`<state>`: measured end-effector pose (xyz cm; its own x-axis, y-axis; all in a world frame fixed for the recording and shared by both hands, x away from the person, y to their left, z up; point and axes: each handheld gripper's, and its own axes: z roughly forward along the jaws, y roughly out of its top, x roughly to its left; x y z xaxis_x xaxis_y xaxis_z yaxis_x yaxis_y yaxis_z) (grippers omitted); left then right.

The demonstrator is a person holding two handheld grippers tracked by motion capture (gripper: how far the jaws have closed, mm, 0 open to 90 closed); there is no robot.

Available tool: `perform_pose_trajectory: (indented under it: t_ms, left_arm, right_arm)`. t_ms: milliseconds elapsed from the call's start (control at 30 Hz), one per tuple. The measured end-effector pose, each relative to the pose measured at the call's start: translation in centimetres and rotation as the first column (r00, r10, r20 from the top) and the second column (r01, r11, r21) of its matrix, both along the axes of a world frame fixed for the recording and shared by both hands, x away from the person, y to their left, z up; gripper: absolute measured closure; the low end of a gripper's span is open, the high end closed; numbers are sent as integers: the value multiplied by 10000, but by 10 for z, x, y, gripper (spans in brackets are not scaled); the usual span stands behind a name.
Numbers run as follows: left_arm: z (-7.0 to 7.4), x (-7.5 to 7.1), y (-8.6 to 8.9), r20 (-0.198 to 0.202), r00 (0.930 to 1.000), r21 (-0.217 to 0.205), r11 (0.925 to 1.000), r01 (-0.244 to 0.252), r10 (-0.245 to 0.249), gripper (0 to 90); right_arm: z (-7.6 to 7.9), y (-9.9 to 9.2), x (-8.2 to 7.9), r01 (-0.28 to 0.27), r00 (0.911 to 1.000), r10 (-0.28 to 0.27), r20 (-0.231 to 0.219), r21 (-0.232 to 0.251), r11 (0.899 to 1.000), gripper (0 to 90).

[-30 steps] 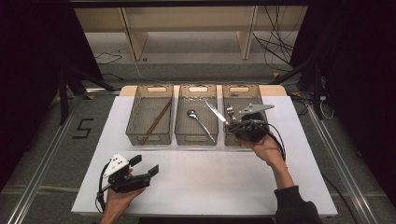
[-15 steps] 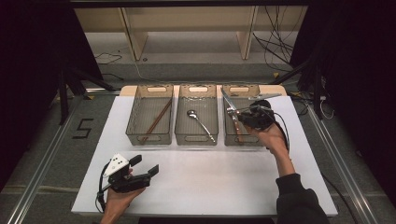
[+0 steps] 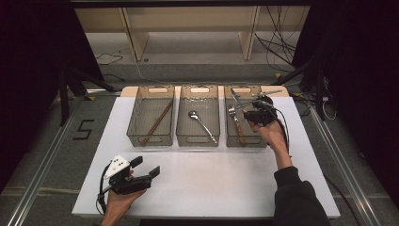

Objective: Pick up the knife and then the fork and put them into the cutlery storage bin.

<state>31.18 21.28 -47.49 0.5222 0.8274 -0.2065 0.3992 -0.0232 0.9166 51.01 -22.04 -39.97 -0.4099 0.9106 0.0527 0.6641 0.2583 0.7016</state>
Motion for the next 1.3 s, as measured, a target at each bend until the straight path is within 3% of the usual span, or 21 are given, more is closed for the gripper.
perform_pose_trajectory:
  t_ms: [700,1100,1300]
  left_arm:
    - [0,0,0,10,10000,-7,10000,-1,1,162]
    - [0,0,0,1,10000,2,10000,-5,5,162]
    - [0,0,0,-3,10000,11,10000,5,-5,162]
  right_arm:
    - [-14,10,13,-22,9972,-8,-752,-392,9992,769]
    - [-20,8,15,-13,9927,-25,-1204,-307,9995,756]
    - [-14,6,13,-136,9956,134,-933,-18,9999,670]
